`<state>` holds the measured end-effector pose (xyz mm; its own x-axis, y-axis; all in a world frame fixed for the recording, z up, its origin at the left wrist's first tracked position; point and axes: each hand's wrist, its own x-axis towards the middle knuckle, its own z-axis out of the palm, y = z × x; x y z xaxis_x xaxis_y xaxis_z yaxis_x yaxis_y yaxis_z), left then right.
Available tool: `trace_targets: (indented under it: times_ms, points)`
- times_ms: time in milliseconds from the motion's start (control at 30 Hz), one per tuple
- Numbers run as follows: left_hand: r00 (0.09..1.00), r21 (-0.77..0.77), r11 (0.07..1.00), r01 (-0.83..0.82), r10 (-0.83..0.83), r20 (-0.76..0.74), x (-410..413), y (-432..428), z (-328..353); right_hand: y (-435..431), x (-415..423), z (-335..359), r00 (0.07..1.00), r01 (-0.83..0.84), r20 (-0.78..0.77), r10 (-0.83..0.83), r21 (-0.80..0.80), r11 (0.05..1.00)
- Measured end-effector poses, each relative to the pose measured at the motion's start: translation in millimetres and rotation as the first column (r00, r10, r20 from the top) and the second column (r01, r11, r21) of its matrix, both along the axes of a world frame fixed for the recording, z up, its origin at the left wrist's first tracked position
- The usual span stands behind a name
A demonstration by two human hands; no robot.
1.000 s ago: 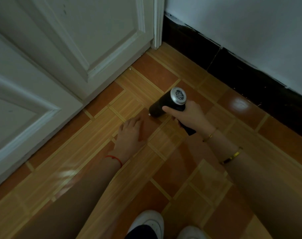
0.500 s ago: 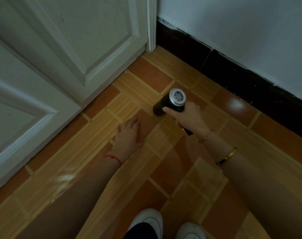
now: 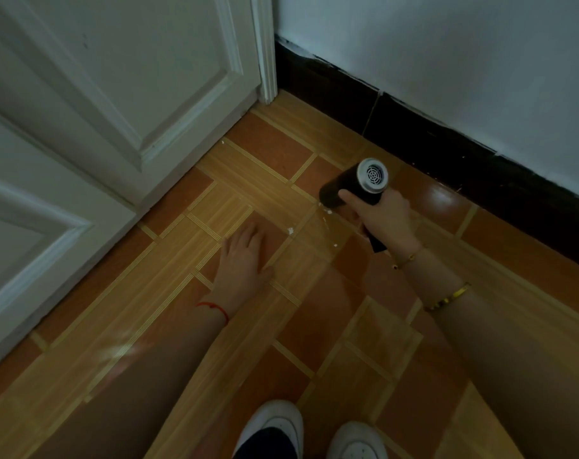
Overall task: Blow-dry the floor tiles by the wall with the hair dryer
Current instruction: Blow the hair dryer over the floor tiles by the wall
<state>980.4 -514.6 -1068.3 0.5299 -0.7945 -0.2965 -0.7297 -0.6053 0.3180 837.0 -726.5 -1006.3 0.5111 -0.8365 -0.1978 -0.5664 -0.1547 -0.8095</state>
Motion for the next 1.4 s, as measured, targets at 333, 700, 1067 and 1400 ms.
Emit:
trace_targets:
  times_ms: [333,700,1067,1400]
  points:
    - [0.998,-0.024,0.999,0.026,-0.028,-0.058,-11.6,-15.5,-4.5,3.3,-6.5,-7.3,0.994,-0.109,-0.008,0.109,0.007,0.994]
    - [0.999,-0.014,1.000,0.011,-0.011,-0.040,-12.6,-12.9,-8.1,29.7,2.8,-11.3,0.924,-0.382,0.008,0.383,0.092,0.919]
    - [0.999,0.016,1.000,0.004,-0.003,-0.054,-11.8,-10.7,-0.2,21.9,-7.7,-14.5,0.983,-0.180,-0.027,0.181,0.040,0.983]
    - [0.997,-0.006,0.999,0.032,-0.033,-0.076,-20.0,-15.6,6.2,2.2,-28.7,-1.6,0.989,-0.104,-0.097,0.108,0.043,0.994]
